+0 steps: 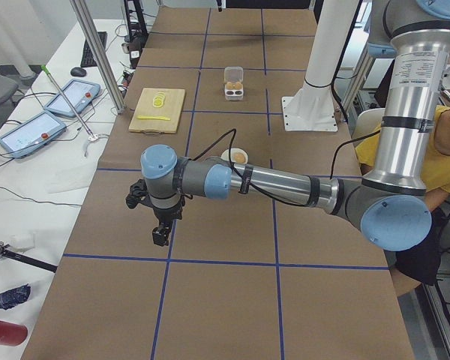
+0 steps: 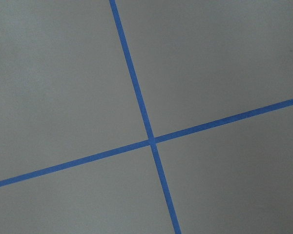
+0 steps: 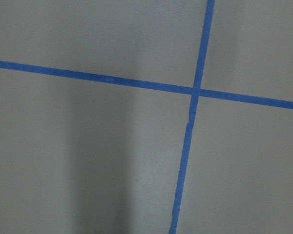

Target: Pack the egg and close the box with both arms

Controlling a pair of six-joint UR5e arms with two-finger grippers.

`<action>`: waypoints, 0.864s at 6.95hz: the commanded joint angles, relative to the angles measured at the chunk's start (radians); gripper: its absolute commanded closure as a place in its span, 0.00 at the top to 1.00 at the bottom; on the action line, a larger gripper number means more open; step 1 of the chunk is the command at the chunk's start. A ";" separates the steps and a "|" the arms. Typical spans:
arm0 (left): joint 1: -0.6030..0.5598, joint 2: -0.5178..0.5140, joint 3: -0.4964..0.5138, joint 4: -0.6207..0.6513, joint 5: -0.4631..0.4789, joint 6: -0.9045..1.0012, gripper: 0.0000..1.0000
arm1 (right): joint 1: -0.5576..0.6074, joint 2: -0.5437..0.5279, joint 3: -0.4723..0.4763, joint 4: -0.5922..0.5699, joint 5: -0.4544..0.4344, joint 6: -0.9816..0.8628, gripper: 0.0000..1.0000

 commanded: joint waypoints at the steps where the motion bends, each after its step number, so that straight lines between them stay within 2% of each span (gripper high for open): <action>1: 0.001 -0.002 -0.023 -0.013 -0.010 0.002 1.00 | -0.001 0.000 -0.003 0.017 0.000 0.001 1.00; 2: 0.020 -0.007 -0.031 -0.022 -0.071 0.005 1.00 | -0.002 0.000 -0.014 0.017 0.002 -0.002 1.00; 3: 0.087 -0.005 -0.035 -0.082 -0.158 -0.002 1.00 | -0.002 0.002 -0.009 0.017 0.003 -0.001 1.00; 4: 0.187 -0.007 -0.063 -0.101 -0.198 -0.037 1.00 | -0.002 0.002 -0.012 0.017 0.003 0.000 1.00; 6: 0.397 -0.012 -0.140 -0.261 -0.188 -0.250 1.00 | -0.004 0.003 -0.005 0.017 0.009 0.001 1.00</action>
